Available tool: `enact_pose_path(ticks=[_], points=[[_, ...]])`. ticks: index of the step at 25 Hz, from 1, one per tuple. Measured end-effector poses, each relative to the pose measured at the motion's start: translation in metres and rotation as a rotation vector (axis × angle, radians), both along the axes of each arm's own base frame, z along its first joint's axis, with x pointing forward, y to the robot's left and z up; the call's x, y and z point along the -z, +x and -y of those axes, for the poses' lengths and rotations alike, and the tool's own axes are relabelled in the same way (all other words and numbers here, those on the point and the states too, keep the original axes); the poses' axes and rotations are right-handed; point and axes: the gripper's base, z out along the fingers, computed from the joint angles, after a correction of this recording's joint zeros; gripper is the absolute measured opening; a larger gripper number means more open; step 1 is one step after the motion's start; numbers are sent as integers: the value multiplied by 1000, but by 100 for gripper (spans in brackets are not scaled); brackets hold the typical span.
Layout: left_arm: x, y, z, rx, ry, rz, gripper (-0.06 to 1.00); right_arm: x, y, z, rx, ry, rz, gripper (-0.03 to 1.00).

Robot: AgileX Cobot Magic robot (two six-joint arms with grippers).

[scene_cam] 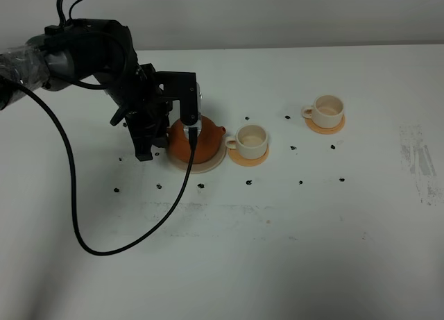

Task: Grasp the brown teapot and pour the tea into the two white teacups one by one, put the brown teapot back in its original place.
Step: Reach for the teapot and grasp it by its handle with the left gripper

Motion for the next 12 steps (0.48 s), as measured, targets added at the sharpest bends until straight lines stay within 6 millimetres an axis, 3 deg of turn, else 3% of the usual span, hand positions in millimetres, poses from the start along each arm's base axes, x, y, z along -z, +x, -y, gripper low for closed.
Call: enact_pose_path(ticks=[5, 12], points=[[9, 2, -1, -7, 23, 2, 11, 0, 0, 0, 0, 0, 0, 43], [8, 4, -1, -10, 18, 13, 11, 0, 0, 0, -1, 1, 0, 43]])
